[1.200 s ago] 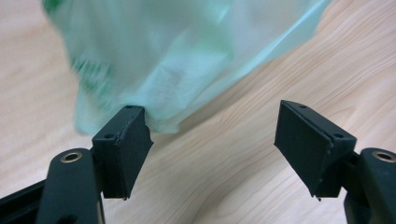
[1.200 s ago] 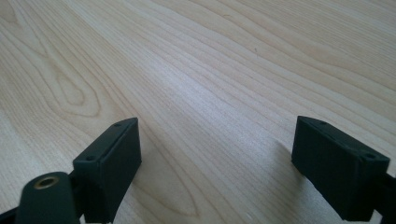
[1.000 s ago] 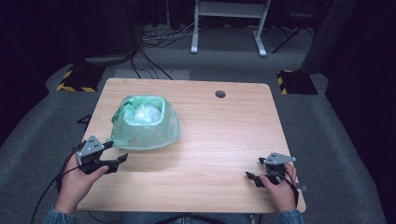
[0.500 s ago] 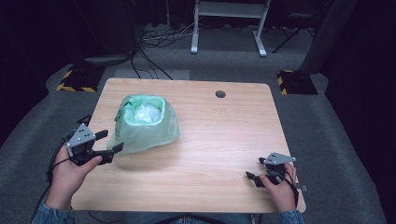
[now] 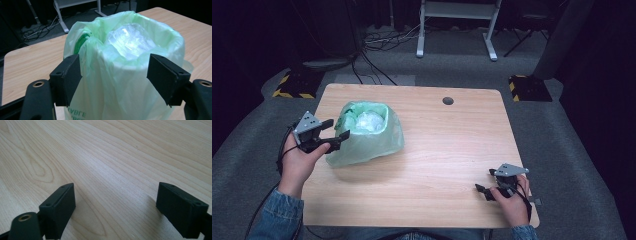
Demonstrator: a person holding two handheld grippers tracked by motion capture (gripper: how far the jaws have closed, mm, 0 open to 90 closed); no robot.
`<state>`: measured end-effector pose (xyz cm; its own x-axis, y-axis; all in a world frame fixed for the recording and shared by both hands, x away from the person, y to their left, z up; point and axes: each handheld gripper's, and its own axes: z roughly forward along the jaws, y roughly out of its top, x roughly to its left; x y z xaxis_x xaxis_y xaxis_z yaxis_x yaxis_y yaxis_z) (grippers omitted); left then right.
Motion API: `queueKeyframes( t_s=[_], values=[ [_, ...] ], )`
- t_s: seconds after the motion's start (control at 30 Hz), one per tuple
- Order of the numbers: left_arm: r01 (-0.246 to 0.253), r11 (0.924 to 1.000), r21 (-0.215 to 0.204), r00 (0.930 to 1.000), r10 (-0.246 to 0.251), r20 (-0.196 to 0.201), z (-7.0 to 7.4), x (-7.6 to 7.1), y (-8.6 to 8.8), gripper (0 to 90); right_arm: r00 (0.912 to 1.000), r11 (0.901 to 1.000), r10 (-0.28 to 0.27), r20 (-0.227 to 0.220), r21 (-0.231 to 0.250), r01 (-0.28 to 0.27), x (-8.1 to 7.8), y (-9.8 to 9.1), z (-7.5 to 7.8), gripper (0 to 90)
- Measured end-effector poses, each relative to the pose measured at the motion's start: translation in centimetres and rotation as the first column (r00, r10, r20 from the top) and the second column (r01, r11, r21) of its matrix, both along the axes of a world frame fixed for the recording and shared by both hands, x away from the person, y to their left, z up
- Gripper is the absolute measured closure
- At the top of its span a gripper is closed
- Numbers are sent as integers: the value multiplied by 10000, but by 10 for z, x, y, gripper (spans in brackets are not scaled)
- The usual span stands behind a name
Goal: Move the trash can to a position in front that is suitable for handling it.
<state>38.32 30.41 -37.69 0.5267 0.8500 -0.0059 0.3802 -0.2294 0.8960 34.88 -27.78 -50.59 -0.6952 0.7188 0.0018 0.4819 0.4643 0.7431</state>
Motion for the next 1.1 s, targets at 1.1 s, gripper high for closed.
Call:
queueKeyframes(
  t_s=[1.1],
  values=[
    [191,9998,-4,9985,-191,-519,-9,29,-40,281,10000,10000,1,1,-2,-1,0,0,0,156]
  ],
)
